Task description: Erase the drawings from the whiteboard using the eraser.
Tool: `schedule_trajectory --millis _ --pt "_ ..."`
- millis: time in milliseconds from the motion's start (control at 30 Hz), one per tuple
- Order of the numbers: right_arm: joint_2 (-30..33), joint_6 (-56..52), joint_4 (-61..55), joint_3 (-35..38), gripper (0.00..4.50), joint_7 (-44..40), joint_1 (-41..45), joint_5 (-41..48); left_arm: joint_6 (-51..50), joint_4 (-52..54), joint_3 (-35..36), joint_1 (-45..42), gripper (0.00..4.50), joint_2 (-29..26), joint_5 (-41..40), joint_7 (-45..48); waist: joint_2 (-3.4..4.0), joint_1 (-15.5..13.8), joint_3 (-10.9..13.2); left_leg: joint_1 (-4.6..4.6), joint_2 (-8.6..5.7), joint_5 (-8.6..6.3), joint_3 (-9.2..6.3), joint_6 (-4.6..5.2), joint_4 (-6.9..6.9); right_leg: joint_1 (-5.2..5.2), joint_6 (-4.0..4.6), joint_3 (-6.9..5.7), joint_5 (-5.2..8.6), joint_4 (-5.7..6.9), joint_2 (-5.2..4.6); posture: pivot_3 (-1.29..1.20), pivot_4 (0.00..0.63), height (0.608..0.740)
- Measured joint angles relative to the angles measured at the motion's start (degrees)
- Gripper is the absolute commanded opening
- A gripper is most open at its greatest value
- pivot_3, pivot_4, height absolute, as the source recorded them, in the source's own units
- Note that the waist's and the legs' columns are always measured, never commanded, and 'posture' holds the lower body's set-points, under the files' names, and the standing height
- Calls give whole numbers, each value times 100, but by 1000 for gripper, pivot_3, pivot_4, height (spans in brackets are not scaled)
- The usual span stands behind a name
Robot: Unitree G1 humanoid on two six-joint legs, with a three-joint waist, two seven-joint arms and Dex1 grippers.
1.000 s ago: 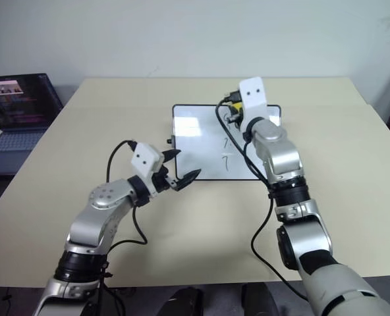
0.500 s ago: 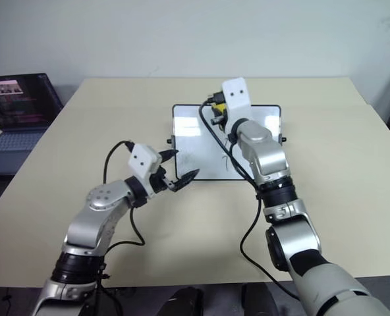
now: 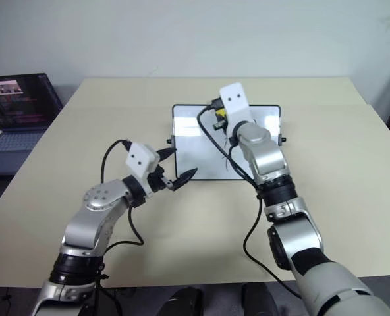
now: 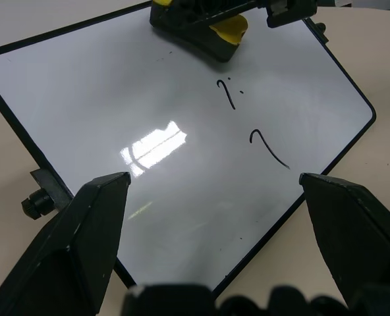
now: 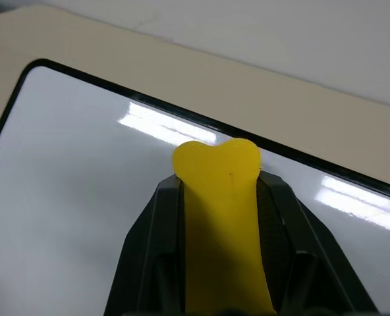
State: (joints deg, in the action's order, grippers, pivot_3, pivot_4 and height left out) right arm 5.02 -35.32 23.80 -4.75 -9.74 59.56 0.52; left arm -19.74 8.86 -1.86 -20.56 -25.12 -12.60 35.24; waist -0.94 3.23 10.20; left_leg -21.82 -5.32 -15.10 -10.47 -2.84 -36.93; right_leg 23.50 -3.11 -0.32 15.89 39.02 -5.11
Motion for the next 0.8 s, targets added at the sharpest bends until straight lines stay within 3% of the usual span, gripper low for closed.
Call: schedule_trajectory --millis 500,800 --pt "84 124 355 -169 1091 -80 194 -289 -17 12 -1 -2 4500 10 -1 -147 1 0 -1 1 0 0 1 0 -1 0 1 1 -1 1 0 0 150 740" --pt "275 -106 -144 -355 1091 -350 -174 -405 -108 89 0 -1 4500 11 -9 -213 0 -12 -4 1 0 0 -1 0 -3 -3 0 -1 -2 1 1 0 150 740"
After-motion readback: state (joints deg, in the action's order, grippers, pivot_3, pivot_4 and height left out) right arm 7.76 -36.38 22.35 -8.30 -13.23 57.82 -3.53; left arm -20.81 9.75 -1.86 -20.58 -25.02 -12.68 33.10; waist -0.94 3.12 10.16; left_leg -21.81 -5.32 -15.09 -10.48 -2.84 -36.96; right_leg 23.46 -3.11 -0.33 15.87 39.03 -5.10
